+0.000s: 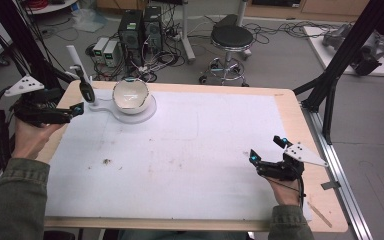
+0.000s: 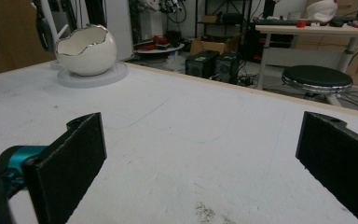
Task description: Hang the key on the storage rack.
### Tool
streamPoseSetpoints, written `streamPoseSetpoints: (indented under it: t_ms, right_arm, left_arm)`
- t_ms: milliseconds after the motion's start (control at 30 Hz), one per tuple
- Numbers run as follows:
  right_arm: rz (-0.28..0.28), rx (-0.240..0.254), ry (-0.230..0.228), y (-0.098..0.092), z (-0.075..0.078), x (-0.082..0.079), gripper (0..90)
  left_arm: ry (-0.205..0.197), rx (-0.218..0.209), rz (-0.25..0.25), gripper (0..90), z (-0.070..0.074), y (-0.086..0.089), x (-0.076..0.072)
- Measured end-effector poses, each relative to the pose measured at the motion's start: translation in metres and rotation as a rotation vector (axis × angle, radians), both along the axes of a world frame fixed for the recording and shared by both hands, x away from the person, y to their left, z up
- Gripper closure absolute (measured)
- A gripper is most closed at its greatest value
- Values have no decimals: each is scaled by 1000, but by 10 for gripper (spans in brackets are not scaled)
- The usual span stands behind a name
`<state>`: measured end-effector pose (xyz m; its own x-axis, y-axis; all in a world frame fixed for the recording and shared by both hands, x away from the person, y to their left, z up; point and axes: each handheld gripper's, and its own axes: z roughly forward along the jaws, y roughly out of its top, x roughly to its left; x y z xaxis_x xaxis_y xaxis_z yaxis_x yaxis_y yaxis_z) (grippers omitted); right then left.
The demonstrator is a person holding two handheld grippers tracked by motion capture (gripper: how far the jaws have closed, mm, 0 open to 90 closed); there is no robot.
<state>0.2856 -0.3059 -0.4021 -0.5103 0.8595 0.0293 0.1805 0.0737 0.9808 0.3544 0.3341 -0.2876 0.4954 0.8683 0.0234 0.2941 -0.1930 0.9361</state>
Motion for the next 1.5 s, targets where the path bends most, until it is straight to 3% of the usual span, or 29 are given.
streamPoseSetpoints:
  t_ms: [300,433,767,867,967,1167,1500]
  right_arm:
    - [-5,-1,4,0,0,-1,7]
    - [-7,-2,5,0,0,-1,7]
    - [-14,-3,0,-2,0,-1,7]
    - [-14,-4,-1,-2,0,-1,7]
    - [-12,-4,-5,-2,0,-1,7]
    - [-15,2,-2,-3,1,-2,7]
    - [-14,-7,3,-2,0,-2,7]
  left_arm:
    - [-44,-14,25,18,-20,3,-12]
    - [-101,-2,32,18,-30,2,-18]
    - [-151,-57,51,20,-51,8,-31]
    - [-154,-72,41,20,-57,8,-35]
    - [-149,-58,43,20,-64,5,-38]
    - [-171,-72,77,20,-82,5,-47]
    - [-148,-88,92,20,-102,9,-65]
